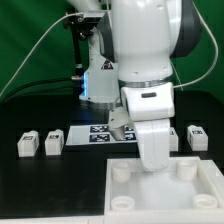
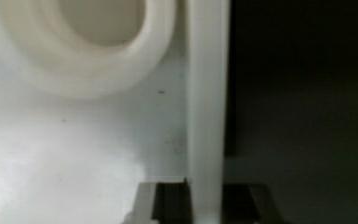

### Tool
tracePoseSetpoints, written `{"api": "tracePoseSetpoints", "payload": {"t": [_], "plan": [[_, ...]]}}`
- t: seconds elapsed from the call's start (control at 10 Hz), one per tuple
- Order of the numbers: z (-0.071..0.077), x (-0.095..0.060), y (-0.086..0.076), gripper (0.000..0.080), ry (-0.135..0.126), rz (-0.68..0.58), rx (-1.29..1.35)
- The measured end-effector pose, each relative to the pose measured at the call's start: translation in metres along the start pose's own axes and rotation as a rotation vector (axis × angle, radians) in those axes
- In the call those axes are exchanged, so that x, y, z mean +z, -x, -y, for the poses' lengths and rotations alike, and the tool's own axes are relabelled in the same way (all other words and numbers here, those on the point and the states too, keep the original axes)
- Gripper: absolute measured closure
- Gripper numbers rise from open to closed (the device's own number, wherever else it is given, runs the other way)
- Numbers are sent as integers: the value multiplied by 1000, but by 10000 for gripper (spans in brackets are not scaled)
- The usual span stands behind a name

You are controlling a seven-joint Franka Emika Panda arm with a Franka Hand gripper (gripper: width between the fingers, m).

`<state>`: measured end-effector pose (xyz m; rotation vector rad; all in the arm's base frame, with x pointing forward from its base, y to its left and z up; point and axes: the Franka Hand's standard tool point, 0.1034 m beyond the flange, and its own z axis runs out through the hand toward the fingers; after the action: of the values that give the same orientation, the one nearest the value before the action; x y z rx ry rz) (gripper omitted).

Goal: Assemble one leg

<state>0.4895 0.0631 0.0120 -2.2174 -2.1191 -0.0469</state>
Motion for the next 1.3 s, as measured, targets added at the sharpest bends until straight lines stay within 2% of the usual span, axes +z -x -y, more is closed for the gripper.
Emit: {"api": "tracePoseSetpoints", "payload": {"t": [0.1, 0.4, 0.5, 0.6, 0.7, 0.8, 0.9, 1.0, 1.1, 1.3], "plan": [[0, 0, 0, 739, -6, 5, 0], [0, 0, 1, 739, 0, 2, -26], [0, 1, 2, 654, -1, 3, -25], [0, 1, 2, 516, -1, 3, -25], [0, 1, 2, 516, -1, 3, -24], [0, 1, 2, 316, -1, 3, -24], [0, 1, 2, 206, -1, 3, -24], [0, 1, 3, 206, -1, 3, -23], [0, 1, 3, 160, -1, 3, -23], [0, 1, 3, 153, -1, 3, -23]]}}
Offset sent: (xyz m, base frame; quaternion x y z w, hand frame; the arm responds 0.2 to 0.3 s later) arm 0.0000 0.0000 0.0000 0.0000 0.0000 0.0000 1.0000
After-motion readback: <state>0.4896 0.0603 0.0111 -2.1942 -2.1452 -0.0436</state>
